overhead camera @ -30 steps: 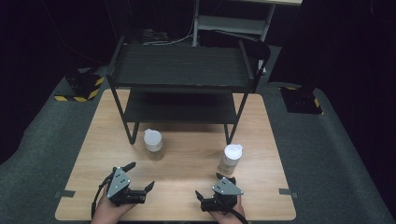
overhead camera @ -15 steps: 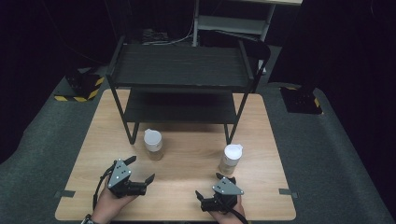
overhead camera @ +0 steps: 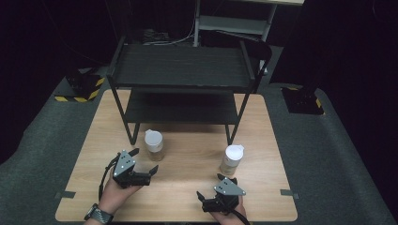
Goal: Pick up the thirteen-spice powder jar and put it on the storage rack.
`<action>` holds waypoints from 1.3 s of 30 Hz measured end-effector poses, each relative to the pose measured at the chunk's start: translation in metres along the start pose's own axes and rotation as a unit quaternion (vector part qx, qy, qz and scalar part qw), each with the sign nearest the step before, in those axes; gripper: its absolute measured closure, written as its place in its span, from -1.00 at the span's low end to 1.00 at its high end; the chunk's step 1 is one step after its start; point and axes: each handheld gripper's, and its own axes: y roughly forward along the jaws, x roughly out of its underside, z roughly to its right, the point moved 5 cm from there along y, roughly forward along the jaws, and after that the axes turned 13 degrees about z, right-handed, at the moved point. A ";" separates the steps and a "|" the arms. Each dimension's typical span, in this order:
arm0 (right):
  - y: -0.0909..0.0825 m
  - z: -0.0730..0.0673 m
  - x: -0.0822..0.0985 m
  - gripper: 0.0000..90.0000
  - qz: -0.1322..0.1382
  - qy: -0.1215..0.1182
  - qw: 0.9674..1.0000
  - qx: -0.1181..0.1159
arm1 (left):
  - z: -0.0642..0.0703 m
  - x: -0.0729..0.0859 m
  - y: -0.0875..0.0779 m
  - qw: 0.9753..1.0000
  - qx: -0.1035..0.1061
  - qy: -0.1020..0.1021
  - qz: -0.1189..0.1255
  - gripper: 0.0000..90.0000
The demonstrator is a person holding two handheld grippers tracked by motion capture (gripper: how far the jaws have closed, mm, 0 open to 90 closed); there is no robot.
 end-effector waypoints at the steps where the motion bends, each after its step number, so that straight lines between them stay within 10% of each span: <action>1: 0.000 0.000 0.000 -1.00 0.000 0.000 1.000 0.000 | -0.002 0.000 0.002 1.000 -0.001 -0.003 0.000 -0.97; 39: 0.000 0.000 0.000 -1.00 0.000 -0.002 1.000 -0.004 | -0.032 0.014 0.050 0.999 0.015 -0.047 -0.003 -0.80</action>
